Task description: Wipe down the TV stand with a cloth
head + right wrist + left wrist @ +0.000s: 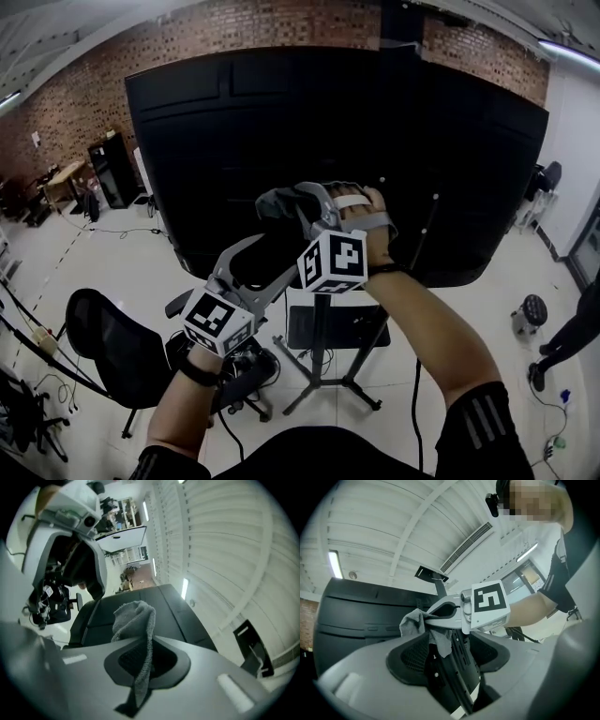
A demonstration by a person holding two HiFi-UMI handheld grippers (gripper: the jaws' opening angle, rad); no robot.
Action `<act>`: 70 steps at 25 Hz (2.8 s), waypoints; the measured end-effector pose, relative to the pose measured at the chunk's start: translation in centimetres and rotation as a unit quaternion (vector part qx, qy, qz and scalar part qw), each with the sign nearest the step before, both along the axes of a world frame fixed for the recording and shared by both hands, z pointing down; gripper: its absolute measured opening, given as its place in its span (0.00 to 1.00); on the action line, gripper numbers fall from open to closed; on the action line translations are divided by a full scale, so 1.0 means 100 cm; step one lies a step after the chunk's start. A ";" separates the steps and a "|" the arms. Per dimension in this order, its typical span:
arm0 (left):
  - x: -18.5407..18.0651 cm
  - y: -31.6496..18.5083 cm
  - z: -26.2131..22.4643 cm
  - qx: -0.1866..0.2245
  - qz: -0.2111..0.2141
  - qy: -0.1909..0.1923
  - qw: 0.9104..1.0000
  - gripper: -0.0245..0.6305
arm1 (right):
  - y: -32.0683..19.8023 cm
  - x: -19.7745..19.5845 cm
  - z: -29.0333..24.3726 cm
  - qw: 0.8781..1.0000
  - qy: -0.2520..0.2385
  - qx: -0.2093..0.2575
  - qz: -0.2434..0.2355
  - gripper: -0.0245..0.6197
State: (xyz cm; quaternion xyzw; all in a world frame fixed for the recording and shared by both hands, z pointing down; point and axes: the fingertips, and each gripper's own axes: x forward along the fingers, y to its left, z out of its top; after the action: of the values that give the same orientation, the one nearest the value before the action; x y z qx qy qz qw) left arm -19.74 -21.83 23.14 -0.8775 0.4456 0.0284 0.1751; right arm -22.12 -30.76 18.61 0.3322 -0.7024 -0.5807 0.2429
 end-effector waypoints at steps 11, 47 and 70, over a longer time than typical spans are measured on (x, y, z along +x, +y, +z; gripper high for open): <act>-0.058 -0.011 0.031 -0.036 -0.011 0.017 0.999 0.48 | -0.058 -0.043 0.034 0.949 0.253 0.099 0.160 0.05; -0.141 0.015 0.025 -0.031 -0.073 0.046 0.996 0.47 | -0.014 -0.157 0.026 0.998 0.054 -0.023 -0.034 0.05; 0.098 -0.012 -0.013 0.010 0.092 0.018 0.996 0.47 | -0.007 0.214 -0.040 0.940 -0.295 -0.169 -0.023 0.05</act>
State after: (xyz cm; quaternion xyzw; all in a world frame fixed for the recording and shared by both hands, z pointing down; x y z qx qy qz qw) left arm -9.98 -23.01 21.87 -0.9122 0.3659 0.0646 0.1726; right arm -0.70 -31.43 14.60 0.4264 -0.8380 -0.3344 0.0637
